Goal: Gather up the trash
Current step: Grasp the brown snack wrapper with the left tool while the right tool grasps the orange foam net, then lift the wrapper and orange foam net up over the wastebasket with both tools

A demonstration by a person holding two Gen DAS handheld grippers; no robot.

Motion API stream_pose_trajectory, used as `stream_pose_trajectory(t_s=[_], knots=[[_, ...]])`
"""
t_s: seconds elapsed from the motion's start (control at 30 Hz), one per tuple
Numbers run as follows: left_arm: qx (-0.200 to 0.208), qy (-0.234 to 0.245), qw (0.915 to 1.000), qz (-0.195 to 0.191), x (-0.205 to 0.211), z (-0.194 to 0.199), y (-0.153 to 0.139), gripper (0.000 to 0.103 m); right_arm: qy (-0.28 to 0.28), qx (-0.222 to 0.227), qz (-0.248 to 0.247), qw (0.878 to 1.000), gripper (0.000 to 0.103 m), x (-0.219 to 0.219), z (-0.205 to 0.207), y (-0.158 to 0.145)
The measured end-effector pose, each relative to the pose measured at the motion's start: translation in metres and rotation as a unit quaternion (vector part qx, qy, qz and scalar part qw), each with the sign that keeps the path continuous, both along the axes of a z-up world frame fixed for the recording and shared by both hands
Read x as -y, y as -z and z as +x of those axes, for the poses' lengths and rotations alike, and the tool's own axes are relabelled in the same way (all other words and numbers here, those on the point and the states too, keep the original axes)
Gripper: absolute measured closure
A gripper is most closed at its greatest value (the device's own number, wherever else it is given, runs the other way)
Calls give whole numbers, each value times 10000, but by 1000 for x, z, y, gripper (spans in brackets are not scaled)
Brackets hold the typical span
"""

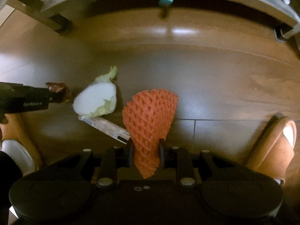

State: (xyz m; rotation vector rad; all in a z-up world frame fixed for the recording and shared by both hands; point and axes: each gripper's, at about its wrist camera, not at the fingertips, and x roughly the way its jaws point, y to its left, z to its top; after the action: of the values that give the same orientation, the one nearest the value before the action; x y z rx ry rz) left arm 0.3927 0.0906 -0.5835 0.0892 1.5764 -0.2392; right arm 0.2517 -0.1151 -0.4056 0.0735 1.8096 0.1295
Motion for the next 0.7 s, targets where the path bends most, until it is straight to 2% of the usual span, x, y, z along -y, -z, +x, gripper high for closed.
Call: stream_pose_trajectory(t_s=[0.23,0.4,0.7], knots=[[314,95,9995,-31,6,-16,-82,71,-5,541,186,9984,79,-3,2,-70],[747,0,9972,-43,12,-29,-155,71,-9,1001,292,9945,79,1,3,-130],[1732,-368,9842,-10,12,-61,-288,70,-162,1983,512,9787,79,6,-2,-249]])
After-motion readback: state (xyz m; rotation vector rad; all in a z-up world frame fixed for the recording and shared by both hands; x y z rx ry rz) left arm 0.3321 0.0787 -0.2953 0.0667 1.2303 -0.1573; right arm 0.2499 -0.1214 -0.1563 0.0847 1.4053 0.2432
